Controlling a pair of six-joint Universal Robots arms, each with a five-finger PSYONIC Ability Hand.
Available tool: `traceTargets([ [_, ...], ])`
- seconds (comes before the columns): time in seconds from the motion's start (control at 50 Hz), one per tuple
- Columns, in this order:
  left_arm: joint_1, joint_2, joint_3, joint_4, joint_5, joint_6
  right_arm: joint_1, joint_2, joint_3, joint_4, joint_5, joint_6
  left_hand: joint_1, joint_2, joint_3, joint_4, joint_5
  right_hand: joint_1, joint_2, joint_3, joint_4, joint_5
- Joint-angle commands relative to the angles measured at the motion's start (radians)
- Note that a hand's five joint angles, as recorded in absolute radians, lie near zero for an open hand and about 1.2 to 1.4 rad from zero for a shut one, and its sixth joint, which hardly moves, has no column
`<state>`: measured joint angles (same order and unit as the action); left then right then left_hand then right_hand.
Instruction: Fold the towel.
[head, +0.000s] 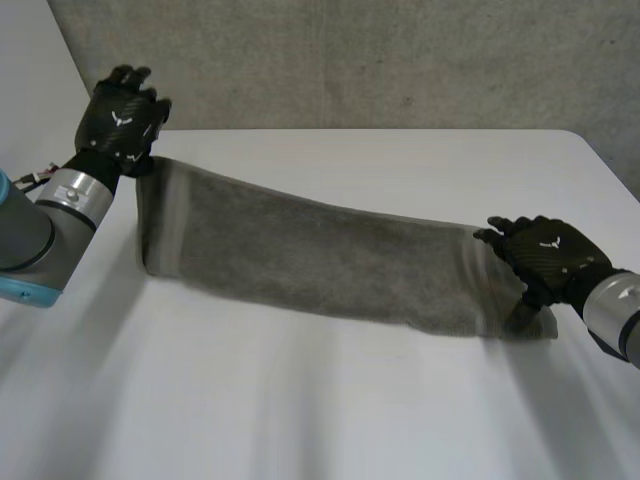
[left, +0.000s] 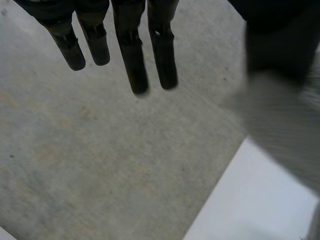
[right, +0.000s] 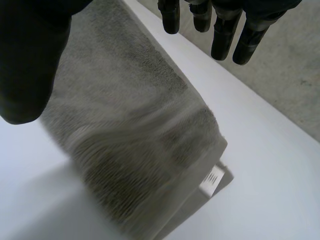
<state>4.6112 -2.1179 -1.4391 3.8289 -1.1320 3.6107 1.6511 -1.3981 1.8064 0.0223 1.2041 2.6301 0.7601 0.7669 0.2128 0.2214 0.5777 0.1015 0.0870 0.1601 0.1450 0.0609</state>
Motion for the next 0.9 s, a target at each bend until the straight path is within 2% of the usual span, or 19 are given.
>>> traceTargets([
  [0.02, 0.006, -0.074, 0.023, -0.006, 0.078, -0.003, -0.028, 0.001, 0.045, -0.012, -0.028, 0.001, 0.217, 0.210, -0.038, -0.047, 0.225, -0.084, -0.070, 0.014, 0.030, -0.061],
  [0.04, 0.006, -0.089, 0.026, -0.005, 0.075, -0.003, -0.028, 0.001, 0.053, -0.012, -0.028, 0.001, 0.141, 0.134, -0.038, -0.047, 0.149, -0.084, -0.070, 0.014, 0.030, -0.061],
  [0.06, 0.005, -0.102, 0.029, -0.002, 0.069, -0.004, -0.028, 0.001, 0.053, -0.012, -0.028, 0.001, -0.272, -0.279, -0.038, -0.047, -0.264, -0.084, -0.070, 0.014, 0.030, -0.061],
  [0.08, 0.005, -0.102, 0.029, -0.002, 0.069, -0.004, -0.027, 0.001, 0.054, -0.013, -0.028, 0.001, -0.276, -0.283, -0.038, -0.047, -0.269, -0.084, -0.070, 0.014, 0.030, -0.061],
  [0.1, 0.003, -0.108, 0.032, -0.002, 0.066, -0.004, -0.025, 0.001, 0.054, -0.013, -0.028, 0.001, -0.617, -0.623, -0.038, -0.047, -0.578, -0.090, -0.075, 0.014, 0.030, -0.061],
  [0.22, -0.009, -0.123, 0.045, 0.000, 0.052, -0.004, -0.024, 0.001, 0.056, -0.031, -0.021, 0.004, -0.599, -0.606, -0.038, -0.047, -0.578, -0.090, -0.075, 0.014, 0.030, -0.061],
  [0.32, -0.012, -0.139, 0.049, -0.003, 0.066, -0.003, -0.024, 0.002, 0.088, -0.120, -0.009, 0.014, -0.591, -0.597, -0.038, -0.047, -0.578, -0.072, -0.058, 0.014, 0.030, -0.061],
  [0.36, -0.014, -0.146, 0.052, -0.009, 0.066, -0.003, -0.021, 0.002, 0.099, -0.142, -0.006, 0.014, -0.532, -0.539, -0.038, -0.047, -0.524, -0.072, -0.058, 0.014, 0.030, -0.061],
  [0.38, -0.017, -0.152, 0.051, -0.011, 0.066, -0.001, -0.021, 0.002, 0.099, -0.142, -0.006, 0.014, -0.407, -0.414, -0.038, -0.047, -0.399, -0.072, -0.058, 0.014, 0.030, -0.061],
  [0.48, -0.022, -0.162, 0.057, -0.003, 0.052, 0.000, -0.020, 0.011, 0.129, -0.185, 0.014, 0.013, -0.464, -0.471, -0.038, -0.047, -0.456, -0.028, -0.014, 0.014, 0.030, -0.061],
  [0.5, -0.020, -0.166, 0.069, -0.003, 0.052, 0.000, -0.021, 0.011, 0.129, -0.185, 0.014, 0.013, -0.252, -0.259, -0.038, -0.047, -0.244, -0.028, -0.014, 0.014, 0.030, -0.061],
  [0.52, -0.020, -0.166, 0.069, -0.003, 0.052, 0.000, -0.022, 0.016, 0.133, -0.186, 0.017, 0.013, -0.250, -0.257, -0.038, -0.047, -0.242, -0.028, -0.014, 0.014, 0.030, -0.061],
  [0.54, -0.020, -0.180, 0.089, -0.002, 0.051, 0.000, -0.022, 0.016, 0.133, -0.186, 0.017, 0.013, 0.078, 0.072, -0.038, -0.047, 0.086, -0.028, -0.014, 0.014, 0.030, -0.061],
  [0.56, -0.020, -0.180, 0.089, -0.002, 0.051, 0.000, -0.024, 0.021, 0.136, -0.186, 0.020, 0.011, 0.082, 0.075, -0.038, -0.047, 0.090, -0.028, -0.014, 0.014, 0.030, -0.061],
  [0.58, -0.020, -0.197, 0.109, 0.000, 0.049, -0.001, -0.024, 0.025, 0.140, -0.186, 0.020, 0.007, 0.183, 0.177, -0.038, -0.047, 0.191, -0.025, -0.011, 0.014, 0.030, -0.061],
  [0.62, -0.018, -0.218, 0.132, 0.000, 0.047, -0.001, -0.025, 0.028, 0.145, -0.189, 0.020, 0.005, 0.085, 0.078, -0.038, -0.047, 0.093, -0.019, -0.005, 0.014, 0.030, -0.061],
  [0.66, -0.018, -0.257, 0.172, 0.000, 0.046, 0.000, -0.025, 0.030, 0.148, -0.194, 0.020, 0.007, -0.625, -0.632, -0.038, -0.047, -0.578, -0.019, -0.005, 0.014, 0.030, -0.061],
  [0.84, -0.022, -0.260, 0.169, -0.025, 0.043, -0.006, -0.028, 0.037, 0.160, -0.196, 0.022, 0.007, -0.591, -0.597, -0.038, -0.047, -0.578, -0.019, -0.005, 0.014, 0.030, -0.061],
  [0.9, -0.029, -0.226, 0.143, -0.111, 0.061, -0.020, -0.039, 0.037, 0.166, -0.196, 0.020, 0.008, -0.535, -0.542, -0.038, -0.047, -0.527, -0.019, -0.005, 0.014, 0.030, -0.061],
])
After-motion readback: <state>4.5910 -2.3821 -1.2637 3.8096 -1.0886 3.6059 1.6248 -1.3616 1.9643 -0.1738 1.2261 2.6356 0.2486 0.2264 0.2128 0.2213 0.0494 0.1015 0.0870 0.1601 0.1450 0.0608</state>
